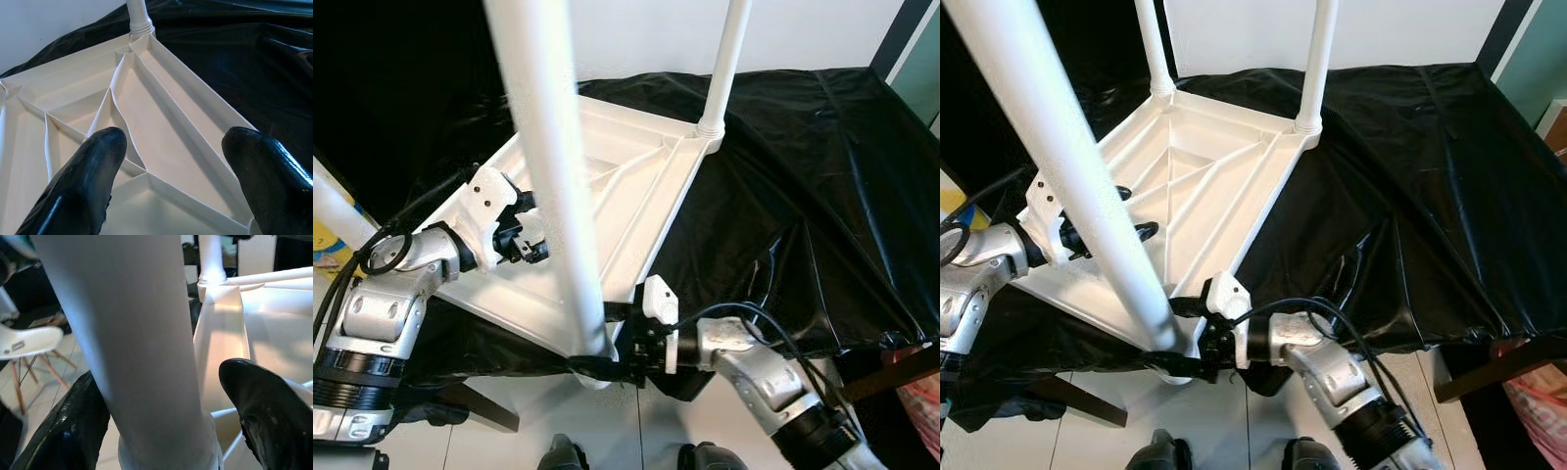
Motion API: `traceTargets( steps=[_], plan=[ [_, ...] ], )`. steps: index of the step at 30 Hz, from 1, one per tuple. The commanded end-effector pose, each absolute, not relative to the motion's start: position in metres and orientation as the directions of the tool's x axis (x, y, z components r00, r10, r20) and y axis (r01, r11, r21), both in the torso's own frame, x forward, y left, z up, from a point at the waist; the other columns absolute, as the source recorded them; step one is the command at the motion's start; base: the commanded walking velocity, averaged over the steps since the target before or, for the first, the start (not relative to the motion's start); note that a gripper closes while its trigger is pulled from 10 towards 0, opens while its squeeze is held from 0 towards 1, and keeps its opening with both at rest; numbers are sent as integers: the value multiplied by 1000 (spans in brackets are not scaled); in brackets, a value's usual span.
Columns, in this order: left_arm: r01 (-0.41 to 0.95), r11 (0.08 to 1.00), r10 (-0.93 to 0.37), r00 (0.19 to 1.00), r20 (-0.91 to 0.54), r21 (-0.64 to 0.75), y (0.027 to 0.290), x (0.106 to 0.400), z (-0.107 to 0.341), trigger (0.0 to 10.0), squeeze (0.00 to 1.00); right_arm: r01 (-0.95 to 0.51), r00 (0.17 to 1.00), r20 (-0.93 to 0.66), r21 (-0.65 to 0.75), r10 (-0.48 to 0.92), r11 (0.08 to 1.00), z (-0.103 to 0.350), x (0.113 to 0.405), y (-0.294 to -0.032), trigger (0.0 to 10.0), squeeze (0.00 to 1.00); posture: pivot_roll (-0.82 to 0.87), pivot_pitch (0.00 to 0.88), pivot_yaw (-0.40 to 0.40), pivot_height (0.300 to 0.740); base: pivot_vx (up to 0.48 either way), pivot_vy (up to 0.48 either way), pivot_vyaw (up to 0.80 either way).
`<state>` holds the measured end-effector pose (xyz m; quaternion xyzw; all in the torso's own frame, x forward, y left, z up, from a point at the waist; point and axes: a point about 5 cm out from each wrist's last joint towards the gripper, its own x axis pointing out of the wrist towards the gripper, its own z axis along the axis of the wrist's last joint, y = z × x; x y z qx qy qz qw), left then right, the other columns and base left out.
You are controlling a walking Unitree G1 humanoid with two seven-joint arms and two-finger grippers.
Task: Building children table
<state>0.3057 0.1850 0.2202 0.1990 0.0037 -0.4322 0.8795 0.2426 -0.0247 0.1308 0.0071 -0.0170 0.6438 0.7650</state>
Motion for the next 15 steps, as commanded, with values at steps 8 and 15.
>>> traceTargets(
  steps=[8, 15],
  plan=[
    [766, 528, -766, 616, -183, 367, 184, 308, 224, 10000, 0, -960, 278, 49, -11, 959, 278, 131, 257, -39, 0, 0, -14, 115, 55, 740, 0, 0, 0],
    [768, 524, -768, 613, -187, 368, 184, 309, 224, 10000, 0, -945, 326, 9, -35, 945, 326, 128, 264, -69, 0, 0, -21, 116, 58, 740, 0, 0, 0]
  ],
)
